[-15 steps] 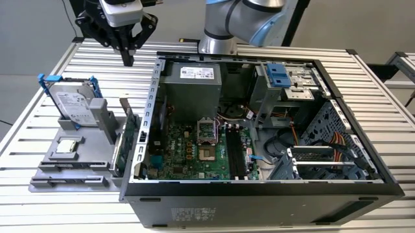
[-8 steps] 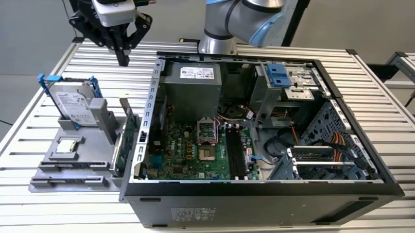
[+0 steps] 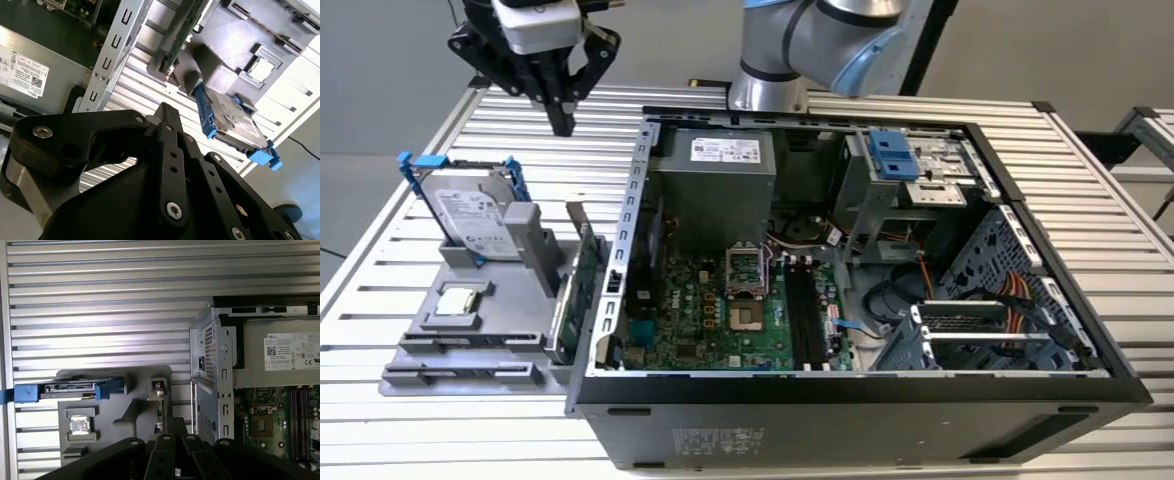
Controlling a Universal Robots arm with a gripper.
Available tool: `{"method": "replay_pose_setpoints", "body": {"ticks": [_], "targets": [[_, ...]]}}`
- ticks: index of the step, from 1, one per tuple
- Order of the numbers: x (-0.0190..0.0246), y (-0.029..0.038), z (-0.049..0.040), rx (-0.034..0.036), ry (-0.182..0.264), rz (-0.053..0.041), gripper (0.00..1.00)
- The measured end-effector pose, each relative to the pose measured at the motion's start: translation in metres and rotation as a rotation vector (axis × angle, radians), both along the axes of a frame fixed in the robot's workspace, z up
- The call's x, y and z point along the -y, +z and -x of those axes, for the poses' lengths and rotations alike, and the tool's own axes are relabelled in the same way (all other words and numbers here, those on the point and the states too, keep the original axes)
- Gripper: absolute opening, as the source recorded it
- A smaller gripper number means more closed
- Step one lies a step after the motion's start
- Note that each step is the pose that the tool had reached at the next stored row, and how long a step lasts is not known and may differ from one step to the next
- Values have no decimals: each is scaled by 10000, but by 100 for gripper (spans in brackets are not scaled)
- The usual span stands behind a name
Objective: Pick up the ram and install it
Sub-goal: 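Reach for the ram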
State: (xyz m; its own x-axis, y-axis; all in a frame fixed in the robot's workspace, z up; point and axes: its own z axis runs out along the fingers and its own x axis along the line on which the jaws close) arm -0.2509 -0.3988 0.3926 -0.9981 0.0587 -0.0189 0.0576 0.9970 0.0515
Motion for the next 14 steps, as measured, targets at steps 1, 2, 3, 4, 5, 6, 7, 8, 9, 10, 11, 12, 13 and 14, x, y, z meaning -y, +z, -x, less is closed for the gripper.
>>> {"method": "replay_pose_setpoints", "body": {"ticks": [1, 2, 3, 4, 5, 6, 7, 8, 9, 10, 11, 12, 13, 14], "targets": [[0, 0, 13, 0, 1, 1, 0], [0, 0, 26, -1, 2, 1, 0], [0, 0, 40, 0, 3, 0, 0], [0, 0, 52, 0, 4, 0, 0], [0, 0, 67, 0, 5, 0, 0], [0, 0, 80, 0, 5, 0, 0], [0, 0, 93, 0, 7, 0, 0], [0, 0, 107, 0, 8, 0, 0], [0, 0, 120, -1, 9, 1, 0], [0, 0, 133, 0, 11, 0, 0], [0, 0, 146, 0, 11, 1, 0], [0, 0, 173, 0, 14, 0, 0], [0, 0, 186, 0, 15, 0, 0], [0, 0, 200, 0, 16, 0, 0]]}}
